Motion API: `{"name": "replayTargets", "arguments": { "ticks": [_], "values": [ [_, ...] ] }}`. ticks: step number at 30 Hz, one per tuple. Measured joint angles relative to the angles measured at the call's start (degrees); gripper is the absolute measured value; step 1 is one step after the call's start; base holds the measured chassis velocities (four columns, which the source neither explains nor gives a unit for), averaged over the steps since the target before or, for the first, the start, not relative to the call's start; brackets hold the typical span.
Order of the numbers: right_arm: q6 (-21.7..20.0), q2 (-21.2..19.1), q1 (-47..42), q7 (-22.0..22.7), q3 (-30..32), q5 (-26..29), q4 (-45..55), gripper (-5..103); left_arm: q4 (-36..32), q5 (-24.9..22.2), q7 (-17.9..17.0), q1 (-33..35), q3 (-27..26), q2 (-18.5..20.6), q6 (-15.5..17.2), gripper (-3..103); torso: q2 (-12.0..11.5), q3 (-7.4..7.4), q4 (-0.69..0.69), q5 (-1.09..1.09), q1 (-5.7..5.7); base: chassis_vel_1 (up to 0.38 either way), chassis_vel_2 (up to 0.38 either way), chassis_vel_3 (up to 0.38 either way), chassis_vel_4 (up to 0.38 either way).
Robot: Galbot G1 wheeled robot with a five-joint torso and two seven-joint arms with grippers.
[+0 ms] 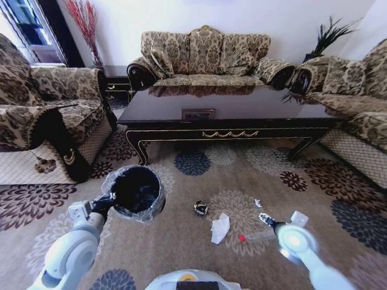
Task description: Move to the front of the table and pick up the trash from the floor, then place it into the trash bin.
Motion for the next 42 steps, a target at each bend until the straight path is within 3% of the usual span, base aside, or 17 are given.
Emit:
{"name": "replayTargets", "arguments": {
  "ticks": [10,21,30,42],
  "values": [
    [-0.8,6.4,10.2,2.9,-2.2,3.2,-14.2,100,-1.3,-0.2,-0.2,1.8,-1.9,0.2,0.0,3,0.0,0.0,0.01,0.0,0.0,0.0,0.0,0.0,0.0],
    [-1.1,8.8,15.6,1.6,-2.4,1.2,-25.9,100,-1.7,-0.2,-0.6,3.2,-2.8,0.4,0.2,3,0.0,0.0,0.0,-0.01,0.0,0.0,0.0,0.0,0.0],
    [0.1,14.6,17.7,0.8,-0.2,-1.6,-33.0,100,-1.7,0.3,-0.8,3.6,-2.2,-0.3,0.2,3,0.0,0.0,0.0,0.01,0.0,0.0,0.0,0.0,0.0],
    [1.7,13.3,19.3,-4.4,-0.3,-5.0,-39.4,100,-2.6,0.5,-0.8,5.0,-3.0,-0.2,0.2,3,0.0,0.0,0.01,0.0,0.0,0.0,0.0,0.0,0.0]
  ]
}}
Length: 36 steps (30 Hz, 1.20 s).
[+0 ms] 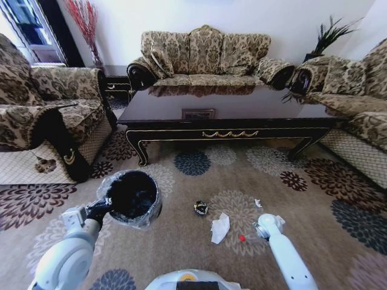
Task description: Move to the front of the table and pick up the trash from the floor, then place it into the trash bin.
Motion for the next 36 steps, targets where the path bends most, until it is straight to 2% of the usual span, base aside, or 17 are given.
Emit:
{"name": "replayTargets", "arguments": {
  "ticks": [1,2,3,7,9,11,12,16,18,22,24,27,30,32,34,36],
  "values": [
    [0.5,-0.3,0.0,-1.1,-0.5,-1.2,-0.6,102,-0.1,0.0,0.0,0.1,0.0,0.0,0.0,3,0.0,0.0,-0.01,0.0,0.0,0.0,0.0,0.0,0.0],
    [1.2,-0.7,0.1,-2.3,-1.0,-2.5,-1.4,98,-0.1,0.0,0.0,0.3,0.0,0.0,0.0,3,0.0,0.0,-0.02,0.0,0.0,0.0,0.0,0.0,0.0],
    [1.2,-0.7,0.1,-2.3,-1.0,-2.5,-1.4,98,-0.1,0.0,0.0,0.3,0.0,0.0,0.0,3,0.0,0.0,-0.02,0.0,0.0,0.0,0.0,0.0,0.0],
    [1.4,-0.8,0.8,-2.8,-1.2,-2.4,-1.9,78,-0.4,0.8,0.0,0.9,0.6,-0.2,0.0,3,0.0,0.0,0.0,0.0,0.0,0.0,0.0,0.0,0.0],
    [1.3,-0.7,0.8,-2.7,-1.2,-2.4,-1.9,78,-0.5,0.9,0.0,1.0,0.7,-0.3,0.0,3,0.0,0.0,0.0,-0.01,0.0,0.0,0.0,0.0,0.0],
    [1.3,-0.3,0.4,-2.8,-1.4,-3.6,-1.9,67,-0.6,1.5,0.1,1.6,0.8,-0.5,0.0,3,0.0,0.0,0.0,-0.01,0.0,0.0,0.0,0.0,0.0],
    [1.3,-0.3,0.4,-2.8,-1.4,-3.6,-1.9,67,-0.6,1.5,0.1,1.6,0.8,-0.5,0.0,3,0.0,0.0,0.0,-0.01,0.0,0.0,0.0,0.0,0.0],
    [1.6,0.3,-0.8,-3.1,-1.4,-5.1,-1.0,45,-1.1,1.6,0.2,1.8,0.9,-0.5,0.0,3,0.0,-0.01,0.0,-0.05,0.0,0.0,0.0,0.0,0.0],
    [1.6,0.2,-1.1,-3.1,-1.3,-5.3,-0.5,45,-1.2,1.6,0.2,1.8,0.9,-0.5,0.0,3,0.0,-0.01,0.0,-0.02,-0.01,0.0,0.0,0.0,0.0],
    [1.9,-1.8,-2.8,-3.1,-1.4,-6.0,2.6,31,-1.4,2.1,0.2,2.0,1.8,-0.9,0.0,3,0.0,0.0,-0.01,0.04,0.0,0.0,0.0,0.0,0.0],
    [2.1,-2.4,-3.2,-3.0,-1.4,-6.2,3.7,31,-1.5,2.4,0.2,2.0,2.2,-1.0,0.0,3,0.0,0.0,-0.02,0.0,0.0,0.0,0.0,0.0,0.0],
    [3.2,-3.9,-4.5,-2.3,-1.3,-6.4,8.1,22,-1.5,2.9,0.4,2.0,3.2,-1.6,-0.1,3,0.0,0.0,-0.02,0.02,0.0,0.0,0.0,0.0,0.0],
    [4.7,-4.6,-5.0,-2.1,-1.2,-7.6,11.2,21,-1.4,3.6,0.6,2.0,3.9,-2.1,-0.5,3,0.0,0.0,-0.02,0.02,0.0,0.0,0.0,0.0,0.0],
    [8.3,-5.4,-5.4,-2.1,-1.4,-10.1,16.5,21,-0.6,5.7,1.4,2.3,5.5,-3.3,-1.6,3,0.0,0.0,-0.01,0.0,0.0,0.0,0.0,0.0,0.0],
    [9.6,-5.7,-5.3,-2.1,-1.7,-11.0,18.2,21,-0.5,6.0,1.4,2.3,5.8,-3.5,-1.6,3,0.0,0.0,0.0,0.01,0.0,0.0,0.0,0.0,0.0],
    [13.7,-6.3,-5.4,-2.9,-2.3,-14.0,22.9,21,-0.6,4.5,1.3,2.3,6.4,-3.8,-1.6,3,0.0,0.0,0.01,0.0,0.0,0.0,0.0,0.0,0.0]
  ]
}}
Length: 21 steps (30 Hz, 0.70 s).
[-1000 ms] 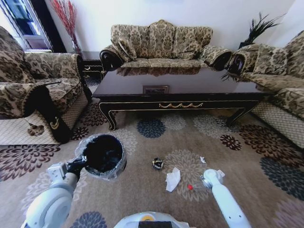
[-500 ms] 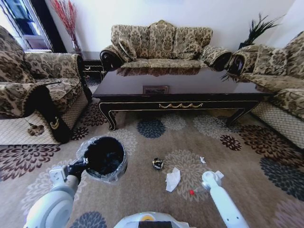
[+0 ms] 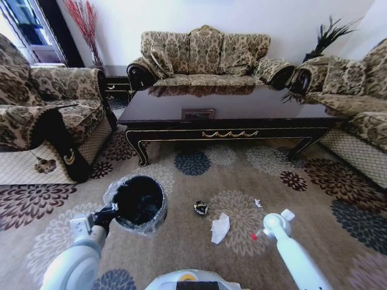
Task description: Move to the front of the table and pick up the trash from the floor, then place it into the trash bin.
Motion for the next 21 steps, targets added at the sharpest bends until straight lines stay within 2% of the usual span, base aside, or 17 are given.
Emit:
{"name": "replayTargets", "arguments": {
  "ticks": [4,6,7,8,11,12,13,15,16,17,21],
  "values": [
    [4.2,-0.5,-1.2,-2.2,-0.7,-2.1,5.9,21,-0.2,-2.9,-0.9,0.2,0.4,-0.1,0.4,3,0.0,0.0,-0.02,-0.01,0.0,0.0,0.0,0.0,0.0],
    [9.3,-1.1,-2.8,-5.7,-2.2,-5.1,10.7,21,0.2,-3.6,-1.4,0.8,0.9,-0.3,0.7,3,0.0,0.0,-0.01,0.0,0.0,0.0,0.0,0.0,0.0],
    [9.3,-1.1,-2.8,-5.7,-2.2,-5.1,10.7,21,0.2,-3.6,-1.4,0.8,0.9,-0.3,0.7,3,0.0,0.0,-0.01,0.0,0.0,0.0,0.0,0.0,0.0],
    [11.3,-1.4,-3.4,-7.4,-2.8,-6.3,12.0,21,0.3,-3.7,-1.4,1.1,1.0,-0.5,0.8,3,0.0,0.0,-0.01,0.0,0.0,0.0,0.0,0.0,0.0],
    [19.1,-4.3,-5.0,-16.2,-5.6,-10.6,16.9,21,0.6,-4.3,-0.8,1.9,1.5,-1.1,0.9,3,0.0,0.0,-0.03,0.0,0.0,0.0,0.0,0.0,0.0],
    [19.1,-4.3,-5.0,-16.2,-5.6,-10.6,16.9,21,0.6,-4.3,-0.8,1.9,1.5,-1.1,0.9,3,0.0,0.0,-0.03,0.0,0.0,0.0,0.0,0.0,0.0],
    [20.7,-5.2,-4.9,-18.7,-6.4,-11.6,17.7,21,0.7,-4.4,-0.7,2.0,1.7,-1.3,0.9,3,0.0,0.0,-0.03,0.0,0.0,0.0,0.0,0.0,0.0],
    [25.1,-7.3,-3.6,-26.0,-8.3,-15.0,19.4,21,1.0,-4.5,-0.6,2.3,2.0,-1.6,0.9,3,0.0,0.0,-0.01,0.0,0.0,0.0,0.0,0.0,0.0],
    [26.5,-7.9,-3.0,-28.8,-8.8,-17.1,20.5,21,1.0,-4.5,-0.5,2.5,2.1,-1.8,0.9,3,0.0,0.0,-0.01,0.0,0.0,0.0,0.0,0.0,0.0],
    [26.5,-7.9,-3.0,-28.8,-8.8,-17.1,20.5,21,1.0,-4.5,-0.5,2.5,2.1,-1.8,0.9,3,0.0,0.0,-0.01,0.0,0.0,0.0,0.0,0.0,0.0],
    [29.0,-8.8,-2.0,-35.9,-10.2,-24.5,26.5,21,1.0,-4.2,0.0,3.2,2.4,-2.5,0.9,3,0.0,0.0,-0.01,0.0,0.0,0.0,0.0,0.0,0.0]
  ]
}}
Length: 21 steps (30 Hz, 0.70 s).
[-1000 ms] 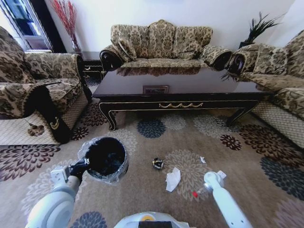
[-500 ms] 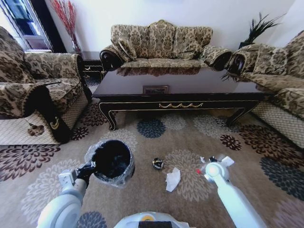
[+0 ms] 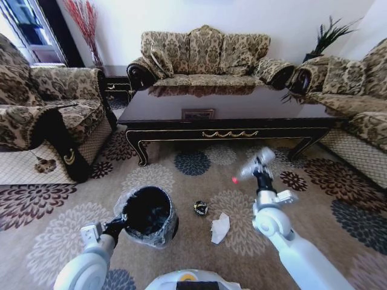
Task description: Move to the front of the table and pick up the trash from the floor, then place it into the trash bin.
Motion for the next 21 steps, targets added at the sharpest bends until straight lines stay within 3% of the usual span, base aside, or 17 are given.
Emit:
{"name": "replayTargets", "arguments": {
  "ticks": [5,13,21],
  "values": [
    [2.7,-1.4,-1.2,-5.4,0.2,-7.7,6.6,21,0.7,0.9,0.4,0.5,0.4,-1.3,0.0,3,0.0,0.0,-0.01,0.0,0.0,0.0,0.0,0.0,0.0],
    [5.8,-5.5,-2.2,-15.4,-1.4,-10.2,10.0,21,2.0,1.8,1.3,0.1,2.6,-3.0,0.0,3,0.0,0.0,-0.02,-0.01,0.0,0.0,0.0,0.0,0.0],
    [8.3,-3.1,7.8,-21.6,-16.7,-11.6,1.3,21,3.0,4.2,3.3,-1.7,4.1,-2.9,-0.9,3,0.0,0.0,0.01,0.0,0.0,0.0,0.0,0.0,0.0]
  ]
}}
